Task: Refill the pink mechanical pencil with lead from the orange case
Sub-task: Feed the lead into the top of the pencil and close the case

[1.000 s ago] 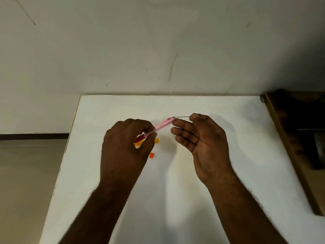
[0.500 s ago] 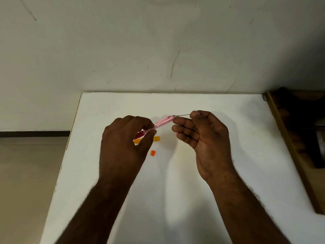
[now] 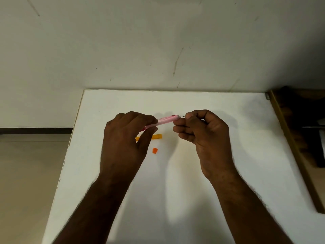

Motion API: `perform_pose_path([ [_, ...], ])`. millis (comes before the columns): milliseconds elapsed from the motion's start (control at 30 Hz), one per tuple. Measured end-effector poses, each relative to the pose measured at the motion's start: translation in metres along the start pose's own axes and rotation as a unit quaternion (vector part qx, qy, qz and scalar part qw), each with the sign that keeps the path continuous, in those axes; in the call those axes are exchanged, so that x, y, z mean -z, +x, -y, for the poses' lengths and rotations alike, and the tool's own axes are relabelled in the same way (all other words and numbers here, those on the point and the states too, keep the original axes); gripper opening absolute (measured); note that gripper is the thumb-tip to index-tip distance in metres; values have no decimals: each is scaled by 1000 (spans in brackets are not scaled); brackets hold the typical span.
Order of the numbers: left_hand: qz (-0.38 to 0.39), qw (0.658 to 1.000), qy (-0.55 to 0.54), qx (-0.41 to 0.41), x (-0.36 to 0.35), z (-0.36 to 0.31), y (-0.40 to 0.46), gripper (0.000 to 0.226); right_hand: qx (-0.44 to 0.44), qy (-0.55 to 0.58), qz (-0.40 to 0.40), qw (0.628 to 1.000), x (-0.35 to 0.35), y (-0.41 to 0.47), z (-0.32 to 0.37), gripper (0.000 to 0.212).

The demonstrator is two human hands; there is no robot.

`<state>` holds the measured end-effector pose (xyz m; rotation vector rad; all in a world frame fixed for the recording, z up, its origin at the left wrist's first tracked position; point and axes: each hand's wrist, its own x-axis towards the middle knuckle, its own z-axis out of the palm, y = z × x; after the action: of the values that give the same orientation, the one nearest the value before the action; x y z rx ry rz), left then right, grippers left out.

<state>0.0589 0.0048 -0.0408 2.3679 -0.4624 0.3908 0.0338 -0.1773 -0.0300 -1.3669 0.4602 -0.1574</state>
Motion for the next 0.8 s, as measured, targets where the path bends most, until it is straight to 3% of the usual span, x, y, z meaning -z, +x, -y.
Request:
perform_pose_path([
  [333,-4,1000,-14,7,-2,3,1,13,-33,-40,33,998,-2,0,-4,11],
  [600,-12,1000,-20,20,0,3,2,12,92,-168,-65,979,-3,-6,-10,40],
  [800,-15,1000,-14,15,0,4,2,12,120,-193,-91,969,-6,-10,-6,42],
])
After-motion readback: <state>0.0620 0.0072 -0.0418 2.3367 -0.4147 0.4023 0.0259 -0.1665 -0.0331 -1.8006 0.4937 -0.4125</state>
